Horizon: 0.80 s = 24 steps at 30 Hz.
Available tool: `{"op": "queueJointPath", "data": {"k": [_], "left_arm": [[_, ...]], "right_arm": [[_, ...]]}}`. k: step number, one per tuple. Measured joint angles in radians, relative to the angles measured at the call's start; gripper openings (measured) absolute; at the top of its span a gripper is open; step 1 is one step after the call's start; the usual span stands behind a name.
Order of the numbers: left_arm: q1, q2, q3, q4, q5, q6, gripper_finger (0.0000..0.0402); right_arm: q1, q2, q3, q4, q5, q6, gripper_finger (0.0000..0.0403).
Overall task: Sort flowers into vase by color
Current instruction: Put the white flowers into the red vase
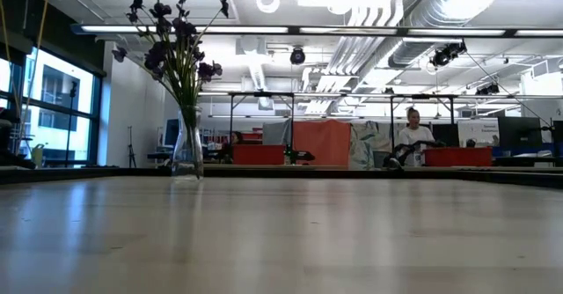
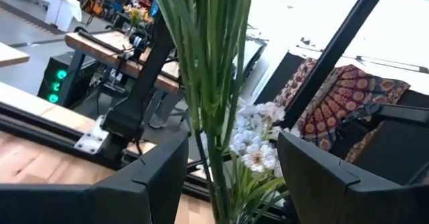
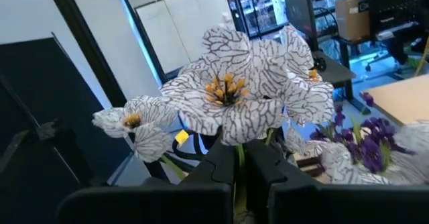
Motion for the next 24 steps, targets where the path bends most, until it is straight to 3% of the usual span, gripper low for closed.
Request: {"op": "queueJointPath", "data": {"k": [7, 16, 20, 24], "left_arm": [[0.003, 0.000, 0.000, 0.000, -0.028, 0.043, 0.0184], [0.003, -0.001, 0.000, -0.047, -0.070, 0.077, 0.0015], [0.004, -0.001, 0.000, -0.090, -0.109, 0.080, 0.0010], [-0.002, -0.009, 0.000, -0.160, -0.107, 0.087, 0.0004]], "right_arm": [[0.000, 0.000, 0.000, 0.005, -0.004, 0.004, 0.0000], [0.000, 0.000, 0.000, 0.001, -0.003, 0.005, 0.0007], [0.000, -0.007, 0.000, -0.010, -0.012, -0.003, 0.0030], [0.000, -0.050, 0.000, -0.060, -0.004, -0.037, 0.0082]]}}
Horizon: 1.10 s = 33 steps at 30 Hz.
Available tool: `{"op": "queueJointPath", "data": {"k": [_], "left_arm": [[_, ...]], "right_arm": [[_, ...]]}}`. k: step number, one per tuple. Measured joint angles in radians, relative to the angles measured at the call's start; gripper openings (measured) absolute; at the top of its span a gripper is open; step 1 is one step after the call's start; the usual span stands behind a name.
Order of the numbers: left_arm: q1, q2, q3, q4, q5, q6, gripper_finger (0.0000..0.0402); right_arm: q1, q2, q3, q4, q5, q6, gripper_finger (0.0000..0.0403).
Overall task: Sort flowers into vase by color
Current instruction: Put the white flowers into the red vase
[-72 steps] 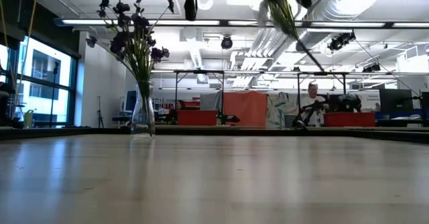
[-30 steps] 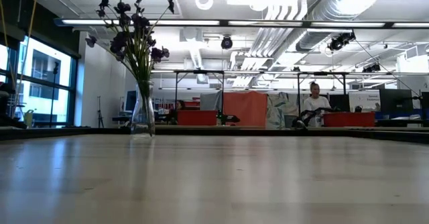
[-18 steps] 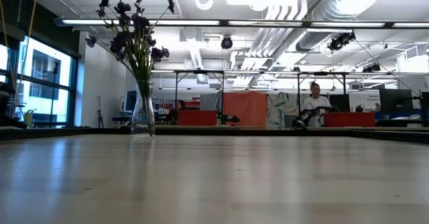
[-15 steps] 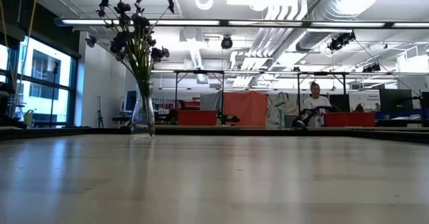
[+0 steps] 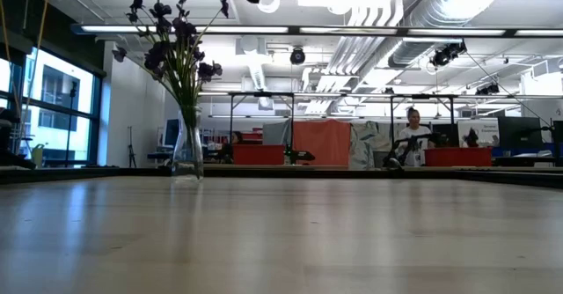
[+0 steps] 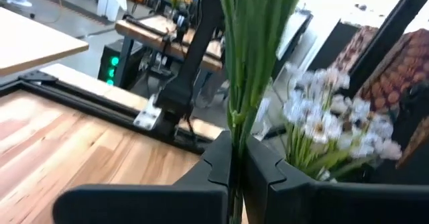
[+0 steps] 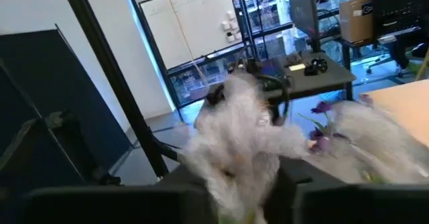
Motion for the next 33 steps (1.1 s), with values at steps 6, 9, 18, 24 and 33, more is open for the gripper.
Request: {"op": "queueJointPath", "data": {"k": [6, 9, 18, 24, 33], "left_arm": [[-0.018, -0.011, 0.000, -0.031, -0.045, 0.027, 0.0002], [-0.022, -0.010, -0.001, -0.024, -0.080, 0.022, 0.0001], [-0.044, -0.006, -0.133, 0.247, -0.223, -0.007, 0.0000], [-0.042, -0.006, -0.169, 0.327, -0.271, -0.029, 0.0000], [-0.030, 0.080, -0.091, 0.323, -0.248, -0.003, 0.0000]], "right_arm": [[0.000, -0.091, 0.000, -0.180, 0.065, -0.011, 0.0179], [0.000, -0.140, 0.000, -0.307, 0.077, 0.021, 0.0215], [0.063, -0.268, -0.146, -0.551, 0.149, 0.140, 0.0243], [0.143, -0.363, -0.503, -0.187, 0.191, 0.242, 0.0243], [0.146, -0.247, -0.794, 0.585, 0.185, 0.281, 0.0243]]}}
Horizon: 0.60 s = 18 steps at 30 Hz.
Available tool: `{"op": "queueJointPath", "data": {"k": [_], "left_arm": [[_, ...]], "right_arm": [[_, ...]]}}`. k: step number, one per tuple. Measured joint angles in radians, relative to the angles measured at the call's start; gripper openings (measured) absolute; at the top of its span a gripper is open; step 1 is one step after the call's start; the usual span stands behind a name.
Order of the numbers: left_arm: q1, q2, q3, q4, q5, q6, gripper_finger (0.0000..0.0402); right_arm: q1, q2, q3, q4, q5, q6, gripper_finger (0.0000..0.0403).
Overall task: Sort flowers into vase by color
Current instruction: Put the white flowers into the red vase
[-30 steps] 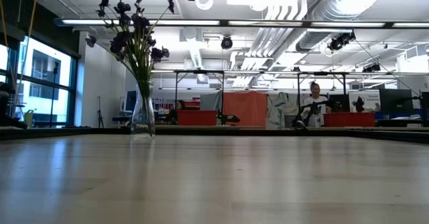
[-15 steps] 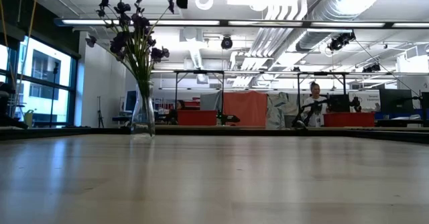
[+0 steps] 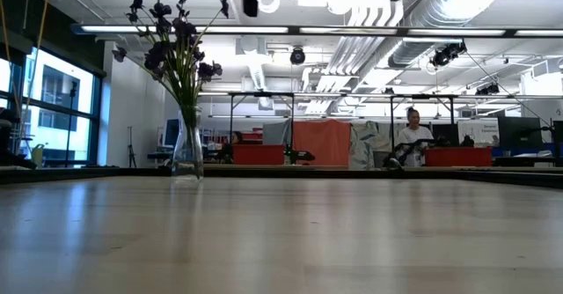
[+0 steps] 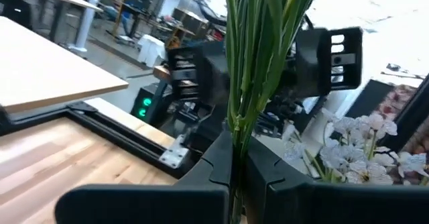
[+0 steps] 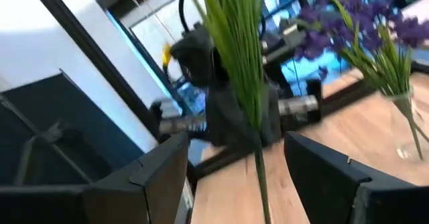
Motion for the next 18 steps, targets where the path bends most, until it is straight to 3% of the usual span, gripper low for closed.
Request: {"op": "queueJointPath", "data": {"k": [8, 18], "left_arm": [[0.028, 0.137, 0.139, -0.001, 0.110, -0.016, 0.0000], [0.029, 0.138, 0.156, 0.007, 0.122, -0.005, 0.0000]], "right_arm": [[0.003, 0.118, 0.102, 0.002, -0.030, -0.064, 0.0243], [0.005, 0.120, 0.147, -0.070, -0.031, -0.083, 0.0226]]}}
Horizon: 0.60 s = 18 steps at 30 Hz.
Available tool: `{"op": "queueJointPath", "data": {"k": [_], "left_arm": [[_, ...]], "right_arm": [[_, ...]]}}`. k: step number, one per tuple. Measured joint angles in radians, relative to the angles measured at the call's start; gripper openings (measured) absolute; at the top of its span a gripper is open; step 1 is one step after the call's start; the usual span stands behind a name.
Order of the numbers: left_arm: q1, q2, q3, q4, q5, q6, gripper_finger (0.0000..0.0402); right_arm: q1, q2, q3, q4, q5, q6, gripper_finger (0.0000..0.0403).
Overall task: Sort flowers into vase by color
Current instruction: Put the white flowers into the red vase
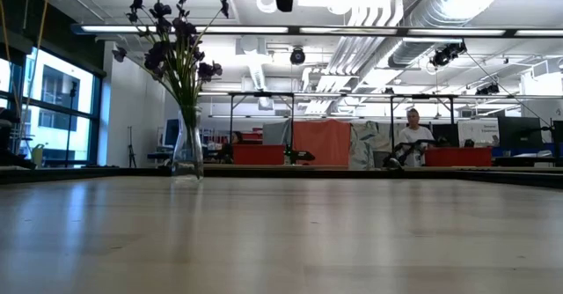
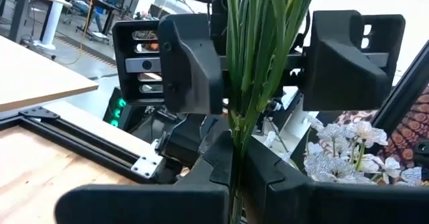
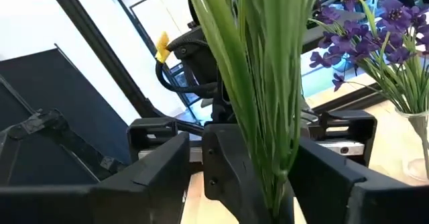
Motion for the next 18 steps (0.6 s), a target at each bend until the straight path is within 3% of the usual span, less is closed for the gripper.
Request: {"op": "queueJointPath", "data": {"k": [4, 11, 18], "left_arm": [[0.000, 0.002, 0.000, -0.010, 0.000, 0.006, 0.0000], [0.008, 0.002, 0.000, -0.011, 0.016, 0.028, 0.0003], [0.034, 0.000, 0.001, -0.018, 0.097, 0.034, 0.0039]], "right_arm": [[0.000, 0.000, 0.000, -0.004, 0.030, -0.002, 0.0170], [-0.001, 0.000, 0.000, -0.014, 0.046, -0.037, 0.0018], [-0.023, -0.060, 0.000, -0.070, 0.033, -0.075, 0.0009]]}}
